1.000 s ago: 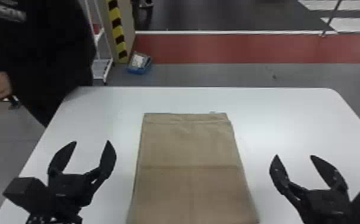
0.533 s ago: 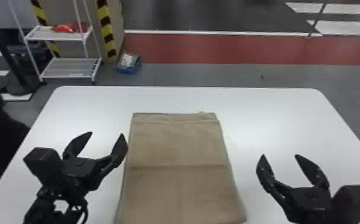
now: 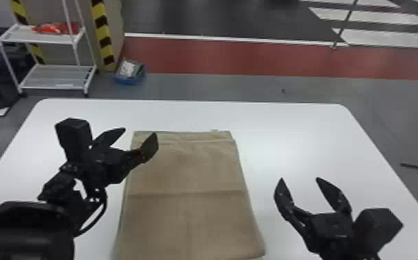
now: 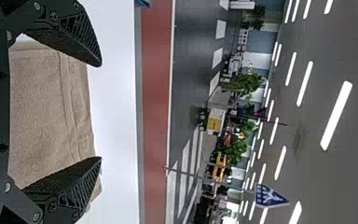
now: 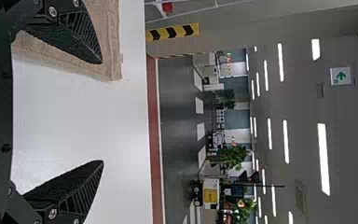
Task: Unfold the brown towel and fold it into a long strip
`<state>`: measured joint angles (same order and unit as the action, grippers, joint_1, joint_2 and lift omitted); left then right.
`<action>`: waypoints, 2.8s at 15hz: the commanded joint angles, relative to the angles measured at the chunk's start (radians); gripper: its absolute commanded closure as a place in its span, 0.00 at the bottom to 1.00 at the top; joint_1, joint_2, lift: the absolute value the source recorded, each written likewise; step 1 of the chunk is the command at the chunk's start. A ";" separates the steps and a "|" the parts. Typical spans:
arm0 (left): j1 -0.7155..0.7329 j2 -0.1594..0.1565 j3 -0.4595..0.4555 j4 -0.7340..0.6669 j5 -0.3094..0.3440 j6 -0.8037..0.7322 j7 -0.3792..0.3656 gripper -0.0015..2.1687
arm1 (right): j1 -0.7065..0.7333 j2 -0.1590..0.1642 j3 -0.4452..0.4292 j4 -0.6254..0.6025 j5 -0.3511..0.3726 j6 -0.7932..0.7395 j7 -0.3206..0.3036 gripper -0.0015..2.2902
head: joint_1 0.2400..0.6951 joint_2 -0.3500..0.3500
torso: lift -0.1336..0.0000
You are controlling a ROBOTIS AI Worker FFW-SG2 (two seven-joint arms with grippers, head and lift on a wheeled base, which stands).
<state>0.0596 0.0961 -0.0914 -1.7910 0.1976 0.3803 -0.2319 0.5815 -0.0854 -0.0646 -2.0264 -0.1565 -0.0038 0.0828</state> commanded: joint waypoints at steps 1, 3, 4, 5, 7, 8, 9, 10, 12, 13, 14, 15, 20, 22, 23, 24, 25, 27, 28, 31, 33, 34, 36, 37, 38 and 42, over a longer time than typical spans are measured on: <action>-0.115 -0.013 -0.034 0.119 -0.015 0.018 -0.021 0.09 | -0.005 -0.002 0.000 0.005 0.000 0.003 0.000 0.06 | 1.00 0.32 | 0.28; -0.198 -0.021 -0.042 0.232 -0.030 0.021 -0.046 0.09 | -0.006 -0.007 0.002 0.005 0.000 0.006 -0.002 0.06 | 1.00 0.29 | 0.28; -0.233 -0.026 -0.044 0.291 -0.047 0.018 -0.052 0.10 | -0.008 -0.010 0.002 0.006 0.000 0.012 -0.002 0.06 | 1.00 0.28 | 0.28; -0.262 -0.027 -0.042 0.349 -0.061 0.021 -0.070 0.10 | -0.012 -0.013 0.002 0.009 -0.002 0.018 -0.002 0.06 | 1.00 0.28 | 0.28; -0.302 -0.036 -0.039 0.443 -0.084 0.015 -0.087 0.10 | -0.018 -0.017 0.003 0.017 -0.002 0.025 -0.003 0.06 | 1.00 0.28 | 0.28; -0.316 -0.044 -0.034 0.482 -0.096 0.002 -0.096 0.10 | -0.023 -0.019 0.006 0.018 -0.003 0.028 -0.003 0.06 | 1.00 0.28 | 0.28; -0.330 -0.044 -0.033 0.519 -0.099 -0.010 -0.095 0.10 | -0.028 -0.020 0.009 0.023 -0.003 0.034 -0.003 0.06 | 1.00 0.29 | 0.28; -0.348 -0.047 -0.031 0.561 -0.110 -0.025 -0.095 0.10 | -0.029 -0.022 0.011 0.025 -0.002 0.040 -0.003 0.06 | 1.00 0.29 | 0.28; -0.383 -0.050 -0.031 0.631 -0.122 -0.071 -0.089 0.10 | -0.031 -0.025 0.014 0.025 -0.002 0.046 -0.003 0.06 | 1.00 0.30 | 0.28; -0.399 -0.052 -0.030 0.660 -0.129 -0.086 -0.086 0.10 | -0.032 -0.025 0.012 0.025 -0.002 0.046 -0.003 0.06 | 1.00 0.31 | 0.28; -0.416 -0.052 -0.030 0.693 -0.136 -0.096 -0.084 0.10 | -0.031 -0.027 0.012 0.025 -0.002 0.046 -0.005 0.06 | 1.00 0.31 | 0.28; -0.429 -0.053 -0.030 0.725 -0.145 -0.111 -0.084 0.11 | -0.032 -0.030 0.014 0.023 -0.002 0.049 -0.005 0.06 | 1.00 0.32 | 0.28; -0.446 -0.053 -0.022 0.797 -0.150 -0.154 -0.080 0.13 | -0.043 -0.039 0.022 0.029 -0.009 0.058 -0.005 0.06 | 1.00 0.33 | 0.28; -0.446 -0.053 -0.014 0.808 -0.155 -0.163 -0.081 0.13 | -0.045 -0.040 0.023 0.032 -0.009 0.061 -0.005 0.06 | 1.00 0.34 | 0.28; -0.451 -0.053 -0.013 0.818 -0.161 -0.163 -0.081 0.15 | -0.048 -0.040 0.023 0.032 -0.009 0.064 -0.005 0.06 | 1.00 0.34 | 0.28; -0.455 -0.053 -0.011 0.828 -0.167 -0.163 -0.081 0.15 | -0.049 -0.040 0.025 0.032 -0.009 0.068 -0.005 0.06 | 1.00 0.34 | 0.28; -0.457 -0.053 -0.010 0.835 -0.168 -0.166 -0.081 0.15 | -0.052 -0.040 0.026 0.034 -0.009 0.071 -0.005 0.06 | 1.00 0.35 | 0.28; -0.457 -0.053 -0.005 0.846 -0.173 -0.179 -0.083 0.15 | -0.057 -0.042 0.029 0.041 -0.009 0.071 -0.005 0.06 | 1.00 0.35 | 0.28; -0.457 -0.053 -0.005 0.848 -0.175 -0.179 -0.083 0.15 | -0.058 -0.043 0.029 0.043 -0.009 0.071 -0.005 0.06 | 1.00 0.36 | 0.28; -0.457 -0.053 -0.001 0.848 -0.175 -0.182 -0.086 0.17 | -0.063 -0.043 0.031 0.051 -0.009 0.071 -0.005 0.06 | 1.00 0.36 | 0.28; -0.454 -0.053 0.002 0.848 -0.175 -0.191 -0.086 0.19 | -0.066 -0.043 0.031 0.054 -0.009 0.074 -0.005 0.06 | 1.00 0.36 | 0.28; -0.448 -0.052 0.002 0.846 -0.176 -0.194 -0.087 0.19 | -0.068 -0.043 0.031 0.055 -0.009 0.071 -0.005 0.06 | 1.00 0.36 | 0.28; -0.443 -0.052 0.004 0.845 -0.176 -0.200 -0.087 0.19 | -0.069 -0.043 0.031 0.058 -0.009 0.074 -0.005 0.06 | 1.00 0.37 | 0.28; -0.440 -0.052 0.006 0.841 -0.176 -0.200 -0.089 0.19 | -0.071 -0.043 0.032 0.060 -0.009 0.074 -0.005 0.06 | 1.00 0.37 | 0.28; -0.439 -0.052 0.006 0.840 -0.176 -0.200 -0.090 0.19 | -0.072 -0.043 0.032 0.060 -0.009 0.077 -0.005 0.06 | 1.00 0.37 | 0.28; -0.423 -0.050 0.009 0.831 -0.178 -0.200 -0.090 0.20 | -0.078 -0.042 0.034 0.069 -0.009 0.080 -0.005 0.06 | 1.00 0.37 | 0.28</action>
<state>-0.3712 0.0450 -0.0854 -0.9572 0.0214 0.1803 -0.3220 0.5057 -0.1287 -0.0310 -1.9615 -0.1657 0.0758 0.0782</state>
